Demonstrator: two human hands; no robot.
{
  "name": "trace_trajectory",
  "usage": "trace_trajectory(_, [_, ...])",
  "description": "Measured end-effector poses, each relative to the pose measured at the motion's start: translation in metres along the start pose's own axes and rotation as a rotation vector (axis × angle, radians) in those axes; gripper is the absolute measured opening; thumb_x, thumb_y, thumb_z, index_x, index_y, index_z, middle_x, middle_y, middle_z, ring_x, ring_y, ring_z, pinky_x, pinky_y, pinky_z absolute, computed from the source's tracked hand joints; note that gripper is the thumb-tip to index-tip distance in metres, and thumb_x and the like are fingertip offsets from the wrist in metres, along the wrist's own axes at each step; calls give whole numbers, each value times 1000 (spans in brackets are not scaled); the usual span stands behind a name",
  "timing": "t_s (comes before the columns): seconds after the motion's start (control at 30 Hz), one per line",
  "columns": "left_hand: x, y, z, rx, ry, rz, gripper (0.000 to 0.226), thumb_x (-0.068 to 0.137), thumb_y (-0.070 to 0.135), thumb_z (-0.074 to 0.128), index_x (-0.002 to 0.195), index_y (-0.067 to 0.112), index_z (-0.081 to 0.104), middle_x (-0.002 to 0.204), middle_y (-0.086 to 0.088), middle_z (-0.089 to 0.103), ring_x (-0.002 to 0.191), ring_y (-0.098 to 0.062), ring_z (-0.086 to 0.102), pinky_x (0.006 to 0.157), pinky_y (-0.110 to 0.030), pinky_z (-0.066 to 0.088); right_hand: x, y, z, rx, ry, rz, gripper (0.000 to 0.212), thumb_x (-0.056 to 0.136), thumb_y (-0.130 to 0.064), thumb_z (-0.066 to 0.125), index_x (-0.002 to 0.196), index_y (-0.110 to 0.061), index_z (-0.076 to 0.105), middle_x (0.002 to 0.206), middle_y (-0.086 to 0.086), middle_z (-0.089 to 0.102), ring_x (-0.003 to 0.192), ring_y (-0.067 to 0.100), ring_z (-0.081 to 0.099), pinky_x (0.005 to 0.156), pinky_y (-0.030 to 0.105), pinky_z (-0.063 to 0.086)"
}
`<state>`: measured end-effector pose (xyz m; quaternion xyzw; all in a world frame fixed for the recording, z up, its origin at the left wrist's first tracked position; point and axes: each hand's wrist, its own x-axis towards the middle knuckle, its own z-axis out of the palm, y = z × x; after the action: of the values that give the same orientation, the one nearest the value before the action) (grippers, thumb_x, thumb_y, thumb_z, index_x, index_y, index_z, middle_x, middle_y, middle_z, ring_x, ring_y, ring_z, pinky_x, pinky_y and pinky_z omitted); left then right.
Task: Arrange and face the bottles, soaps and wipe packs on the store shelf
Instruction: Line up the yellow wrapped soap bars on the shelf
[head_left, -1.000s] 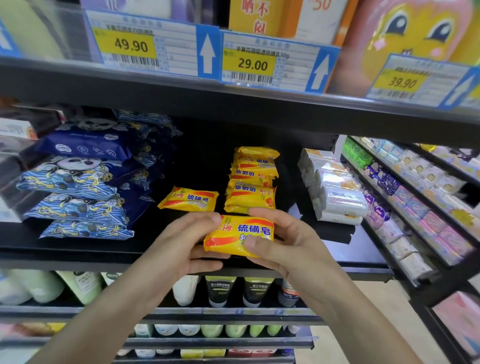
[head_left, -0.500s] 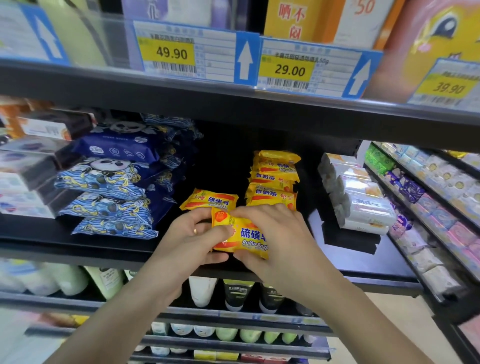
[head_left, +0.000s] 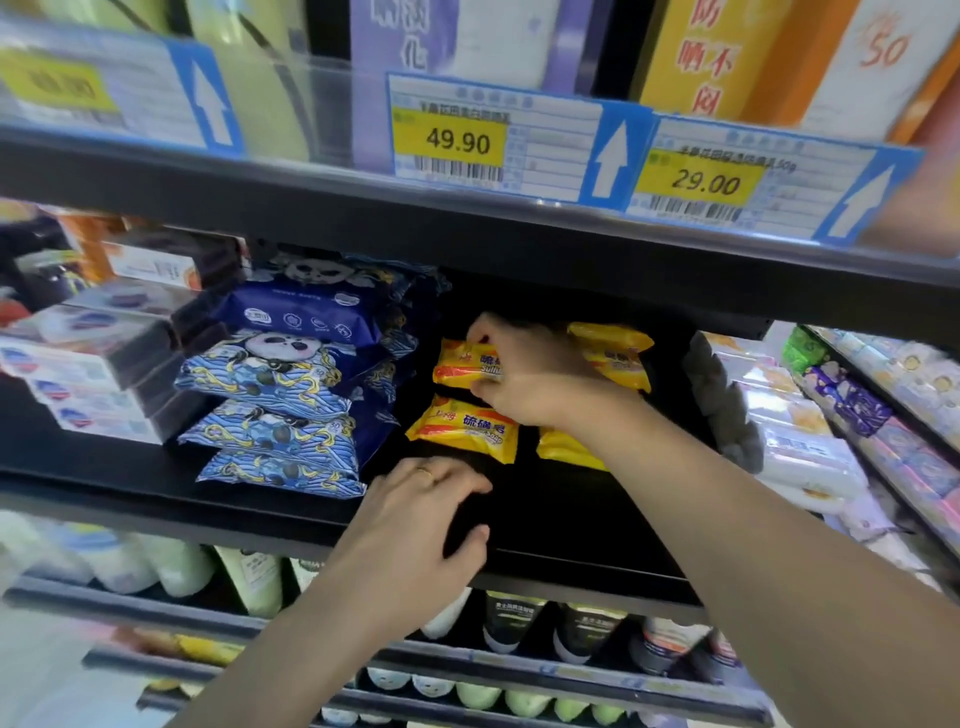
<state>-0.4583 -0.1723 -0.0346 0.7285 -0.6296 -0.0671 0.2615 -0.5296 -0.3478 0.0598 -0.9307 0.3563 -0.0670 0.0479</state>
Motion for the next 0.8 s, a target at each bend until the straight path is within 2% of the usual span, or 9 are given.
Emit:
trace_trajectory(0.07, [3,-4,3,20,-7,-6,41,98,51,52,138,42,52,140,27,43,131,-1,33,110,-28,30,18,-1,13,14,-49,11,50,95,-32,69,139,-35,45,130,0,61,113,25,61,85,35,51])
trace_trajectory(0.17, [5,-11,8,6,-15,-15,42,96,55,49,135,43,53,139,28,41,130,-1,32,105,-26,28,35,1,26,20,-119,38,53,92,-30,68,139,-33,45,136,3,57,120,29,58,95,41,54])
trace_trajectory(0.27, [7,-16,10,-28,-18,-24,44,92,58,47,132,43,55,136,30,41,126,-1,34,99,-24,25,43,6,35,-18,-147,73,52,92,-29,66,140,-32,45,136,6,55,124,34,54,97,43,53])
trace_trajectory(0.4, [8,-18,13,-11,-12,-8,60,82,68,29,131,44,55,135,31,41,124,1,33,96,-23,24,45,8,38,51,-214,88,50,96,-28,63,144,-30,47,143,5,51,128,29,52,95,38,51])
trace_trajectory(0.47, [9,-18,14,-19,-5,-7,57,83,67,32,129,44,56,134,30,42,124,0,35,96,-24,25,42,9,34,48,-205,75,49,98,-36,62,145,-30,50,145,2,51,131,26,51,99,37,50])
trace_trajectory(0.6, [10,-17,15,-8,-5,-13,47,86,60,42,129,45,55,134,31,41,122,0,34,98,-25,26,7,14,20,80,-72,24,46,103,-43,55,147,-34,48,152,-3,45,141,23,41,111,40,43])
trace_trajectory(0.7, [13,-14,15,4,33,13,40,88,55,45,124,43,59,128,29,47,120,-2,39,100,-28,36,-45,32,19,106,141,0,39,100,-42,57,139,-34,55,140,-8,53,134,19,43,107,38,43])
trace_trajectory(0.8, [19,-8,19,36,48,62,38,91,53,40,121,42,59,125,27,53,119,-4,45,98,-30,41,-88,65,30,151,307,121,44,91,-46,65,133,-38,60,134,-6,59,126,25,50,105,44,46])
